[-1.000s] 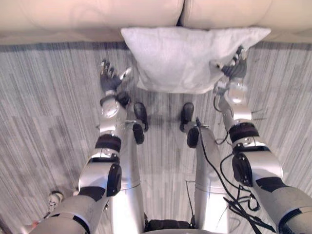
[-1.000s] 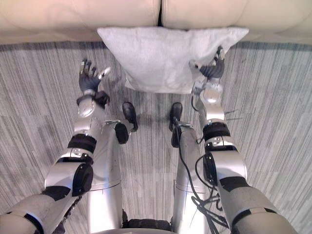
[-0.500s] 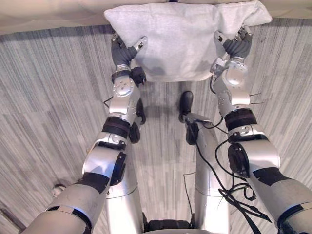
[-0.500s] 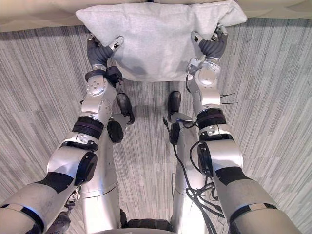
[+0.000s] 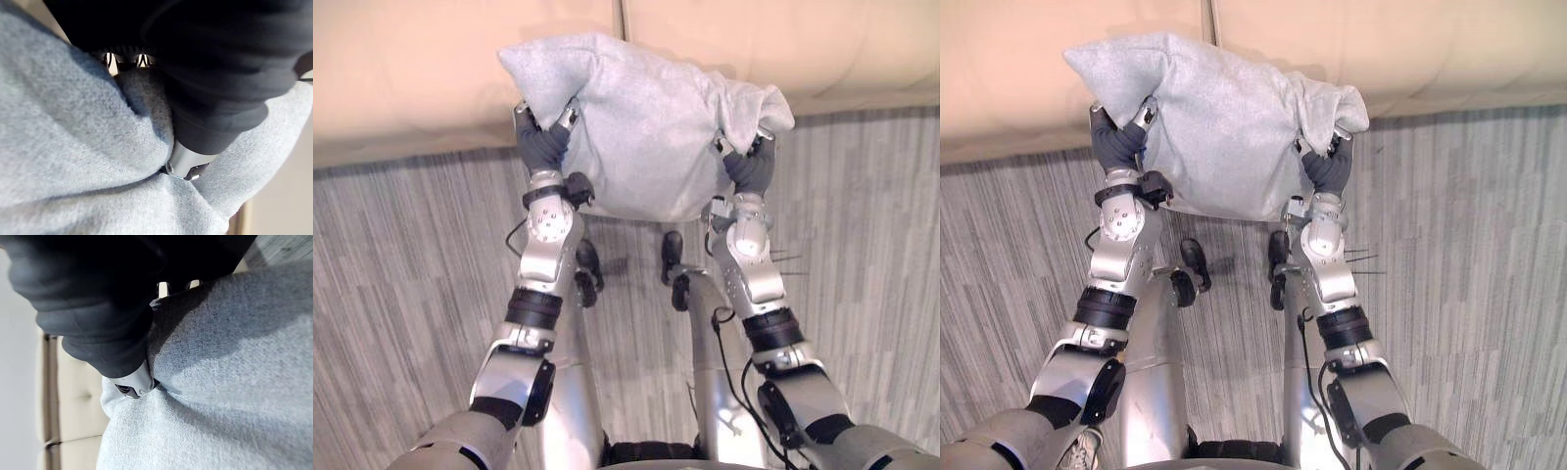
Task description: Pick up cushions and gather them together orderly.
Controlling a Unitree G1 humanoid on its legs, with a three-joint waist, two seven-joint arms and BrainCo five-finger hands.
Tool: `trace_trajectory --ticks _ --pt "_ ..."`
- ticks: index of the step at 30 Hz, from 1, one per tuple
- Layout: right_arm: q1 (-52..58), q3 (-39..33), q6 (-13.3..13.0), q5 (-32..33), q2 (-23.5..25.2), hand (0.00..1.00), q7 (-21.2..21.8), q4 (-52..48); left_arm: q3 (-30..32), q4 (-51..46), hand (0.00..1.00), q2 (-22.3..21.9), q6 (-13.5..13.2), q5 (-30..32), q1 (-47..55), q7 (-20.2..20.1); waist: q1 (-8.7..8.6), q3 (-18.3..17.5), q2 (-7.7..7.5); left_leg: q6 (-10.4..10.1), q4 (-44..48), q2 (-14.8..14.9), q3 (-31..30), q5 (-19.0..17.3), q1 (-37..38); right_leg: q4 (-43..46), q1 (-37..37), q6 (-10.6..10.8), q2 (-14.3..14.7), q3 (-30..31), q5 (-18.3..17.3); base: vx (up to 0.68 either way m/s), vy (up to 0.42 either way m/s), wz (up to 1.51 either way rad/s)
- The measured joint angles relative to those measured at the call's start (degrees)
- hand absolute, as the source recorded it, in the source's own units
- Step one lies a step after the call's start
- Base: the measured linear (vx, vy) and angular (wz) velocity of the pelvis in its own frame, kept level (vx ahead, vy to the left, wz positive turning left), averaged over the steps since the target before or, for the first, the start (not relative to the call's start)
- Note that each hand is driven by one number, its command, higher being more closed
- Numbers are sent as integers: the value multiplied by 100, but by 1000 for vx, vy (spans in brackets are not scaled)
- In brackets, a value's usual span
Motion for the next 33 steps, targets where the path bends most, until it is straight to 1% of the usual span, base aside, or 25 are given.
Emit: trace_trajectory --ticks 1,2,4,6,9,12,13,15,16,18,19,20,21,22,23,24,25,26,27,28,29,30,31,32,33 --pt "226 90 -5 -65 -3 100 78 -197 -6 -94 100 -24 -45 0 254 0 3 -99 0 -15 -159 -27 49 13 268 -153 251 9 -13 6 8 200 34 2" --pt "535 258 -7 -117 -18 100 179 -454 -7 -257 100 -36 -75 2 666 -1 13 -242 3 -32 -428 -66 137 26 715 -408 667 23 -18 22 24 243 40 2" --pt "816 413 -23 -155 -23 100 354 -561 -7 -361 100 -53 -116 5 1103 -4 15 -473 -1 -63 -820 -149 172 80 1130 -739 1065 65 -35 34 55 227 29 5" --pt "1101 616 -37 -242 -36 100 530 -553 -29 -379 100 -49 -188 5 1703 -14 11 -863 -9 -82 -1545 -341 255 296 1736 -1364 1595 128 -85 81 199 210 12 6" --pt "1160 799 -38 -271 -113 100 761 -500 -31 -424 100 -13 -252 3 2201 -49 32 -1052 -9 -94 -2092 -444 344 440 2225 -2006 2116 143 -53 144 445 184 28 -10" --pt "1161 944 -38 -271 -220 100 903 -416 -89 -440 100 5 -248 3 2607 -84 30 -1114 -6 -96 -2371 -491 446 451 2626 -2422 2530 190 -39 247 599 118 53 -19" --pt "1160 995 -39 -270 -277 100 978 -397 -154 -449 100 8 -247 3 2767 -114 38 -1174 -14 -93 -2421 -506 447 446 2718 -2567 2637 241 -35 324 683 73 62 -21" --pt "1153 1019 -55 -270 -328 100 991 -395 -192 -449 100 12 -244 -5 2865 -188 78 -1226 -17 -71 -2397 -511 446 419 2739 -2596 2646 286 -38 397 731 52 55 -23" --pt "1143 1022 -119 -270 -356 100 994 -343 -217 -451 100 12 -243 -6 2923 -214 88 -1228 -14 -40 -2349 -511 444 354 2765 -2580 2666 311 -40 425 747 30 84 -21" --pt "1111 1024 -154 -270 -393 100 995 -201 -264 -451 100 12 -212 -10 2984 -232 112 -1223 -6 -13 -2126 -453 419 136 2773 -2299 2603 355 9 437 717 -7 96 -22" --pt "1094 1023 -158 -270 -445 100 995 -72 -291 -450 100 18 -187 -10 3024 -268 129 -1219 1 13 -1952 -388 414 -31 2792 -1791 2439 482 36 435 630 -59 82 -16" --pt "1096 1023 -158 -270 -505 100 995 40 -369 -449 100 48 -145 -9 3066 -313 128 -1213 12 48 -1811 -356 403 -214 2870 -1059 2197 605 4 442 539 -57 81 -10" --pt "1095 1021 -158 -271 -524 100 995 93 -406 -450 100 76 -140 -6 3090 -327 127 -1205 24 54 -1762 -373 390 -298 2929 -640 2050 608 -34 439 538 -46 74 11" --pt "1097 1022 -156 -277 -525 100 995 202 -444 -449 100 147 -105 -3 3141 -342 76 -1205 24 152 -1745 -462 335 -381 3065 114 1736 580 -171 381 489 1 60 37" --pt "1098 1024 -148 -284 -527 100 999 247 -445 -450 100 166 -82 4 3186 -352 -18 -1190 66 237 -1750 -555 242 -428 3190 301 1655 503 -295 293 270 17 49 44" --pt "1096 1024 -148 -287 -527 100 1007 257 -445 -451 100 168 -82 12 3181 -354 -15 -1200 75 270 -1757 -582 216 -433 3216 203 1603 502 -313 265 183 72 19 49" --pt "1096 1042 -149 -290 -536 100 1015 257 -456 -467 100 218 -85 27 3161 -355 -25 -1209 73 253 -1831 -633 119 -444 3252 -389 1557 458 -339 214 189 132 -22 44" --pt "1096 1064 -150 -292 -557 100 1046 257 -474 -484 100 340 -86 47 3152 -358 -39 -1217 62 249 -1933 -681 -2 -443 3260 -1273 1542 440 -328 212 395 167 -49 48" --pt "1098 1072 -149 -294 -584 100 1072 258 -477 -483 100 393 -83 63 3152 -366 -70 -1219 60 241 -1976 -715 -85 -444 3260 -1741 1544 472 -322 226 598 247 -107 61" --pt "1103 1075 -145 -298 -642 100 1117 258 -484 -484 100 446 -78 74 3153 -388 -153 -1221 56 172 -2022 -760 -228 -460 3261 -2399 1575 504 -314 310 918 302 -155 102" --pt "1189 1074 -137 -299 -718 100 1125 258 -541 -484 100 517 -73 110 3153 -423 -295 -1265 -49 -15 -2077 -922 -519 -534 3345 -3031 1707 449 -392 496 1215 411 -244 113" --pt "1254 1068 -134 -298 -739 100 1125 258 -588 -472 100 530 -68 111 3151 -430 -332 -1288 -87 -110 -2075 -953 -603 -589 3407 -3009 1730 385 -438 554 1468 463 -301 109" --pt "1374 1047 -115 -298 -830 100 1125 257 -690 -449 100 446 -49 121 3158 -446 -310 -1322 71 -302 -2149 -787 -788 -659 3565 -2645 1699 260 -317 427 1738 517 -295 64" --pt "1465 995 -107 -295 -851 100 1127 238 -700 -451 100 332 -50 198 3170 -456 -308 -1445 277 -554 -2064 -528 -935 -560 3502 -2522 1697 119 -89 186 1479 449 -222 43" --pt "1461 971 -102 -294 -840 100 1127 217 -702 -451 100 321 -57 217 3131 -459 -313 -1449 286 -671 -1851 -444 -1035 -500 3388 -2507 1703 82 -12 141 1432 440 -201 19"
